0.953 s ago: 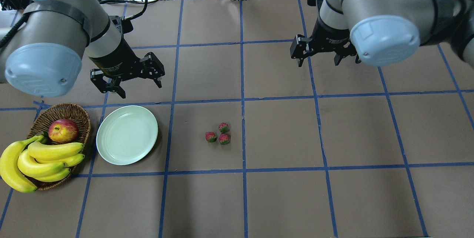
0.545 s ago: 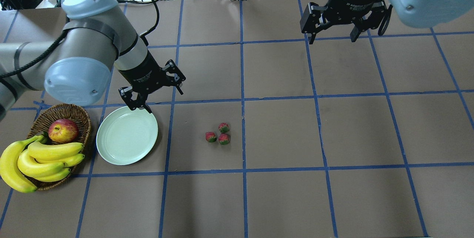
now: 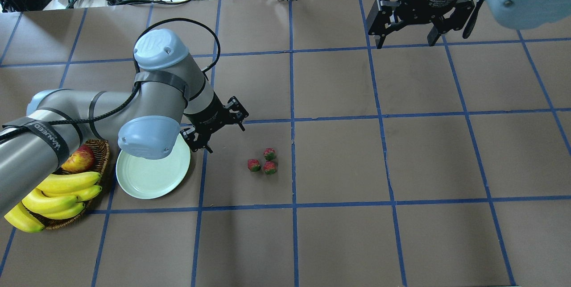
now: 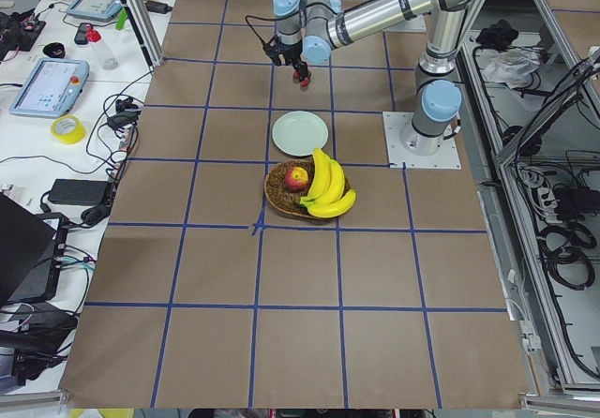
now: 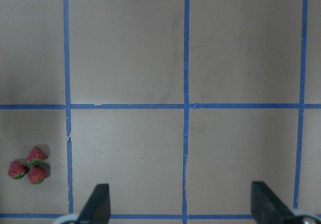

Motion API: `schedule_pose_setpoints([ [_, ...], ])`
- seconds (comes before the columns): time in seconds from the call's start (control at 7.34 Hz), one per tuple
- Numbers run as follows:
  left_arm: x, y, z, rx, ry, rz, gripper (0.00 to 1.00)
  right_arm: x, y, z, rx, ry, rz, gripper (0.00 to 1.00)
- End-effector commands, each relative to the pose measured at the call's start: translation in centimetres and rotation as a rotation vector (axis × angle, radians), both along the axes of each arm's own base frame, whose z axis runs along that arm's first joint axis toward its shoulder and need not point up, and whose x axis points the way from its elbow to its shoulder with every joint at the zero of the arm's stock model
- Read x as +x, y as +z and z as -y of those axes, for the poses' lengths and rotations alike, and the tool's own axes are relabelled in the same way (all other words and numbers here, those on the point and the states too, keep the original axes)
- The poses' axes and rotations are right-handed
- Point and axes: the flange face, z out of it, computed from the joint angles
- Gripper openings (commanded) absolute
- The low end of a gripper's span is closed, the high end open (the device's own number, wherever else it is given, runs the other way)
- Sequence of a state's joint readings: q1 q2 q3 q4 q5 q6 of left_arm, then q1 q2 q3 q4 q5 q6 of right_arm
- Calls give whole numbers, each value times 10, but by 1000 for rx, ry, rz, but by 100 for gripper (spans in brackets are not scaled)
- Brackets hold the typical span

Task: Collect all strawberries into plate
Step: 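Raise the right gripper away while the left gripper reaches toward the strawberries, then lower the left gripper and grasp one strawberry from the cluster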

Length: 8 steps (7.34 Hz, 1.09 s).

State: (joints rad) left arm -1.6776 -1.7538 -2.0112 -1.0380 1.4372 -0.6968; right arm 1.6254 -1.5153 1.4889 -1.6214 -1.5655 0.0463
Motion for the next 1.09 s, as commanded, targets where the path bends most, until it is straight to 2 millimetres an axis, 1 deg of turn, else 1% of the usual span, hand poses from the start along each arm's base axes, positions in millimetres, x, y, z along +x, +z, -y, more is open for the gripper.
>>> schedule_pose_setpoints([
  [0.0,-4,-33,-13,59,7,-39,100,0,-10,2,0,-2,-1,100],
  [0.27,-8,-50,-9,78,9,-61,100,-1,-12,1,5,-5,-1,100],
  [0.41,-8,-55,-9,89,10,-62,100,-1,-15,2,8,-2,2,100],
  [0.54,-10,-59,-9,101,13,-83,98,-1,-16,1,11,-4,-1,100],
  [0.82,-11,-65,-9,114,15,-89,89,-3,-18,-2,15,-3,-6,100],
  [0.95,-11,-68,-8,121,15,-87,89,-3,-18,-2,15,-3,-6,100],
])
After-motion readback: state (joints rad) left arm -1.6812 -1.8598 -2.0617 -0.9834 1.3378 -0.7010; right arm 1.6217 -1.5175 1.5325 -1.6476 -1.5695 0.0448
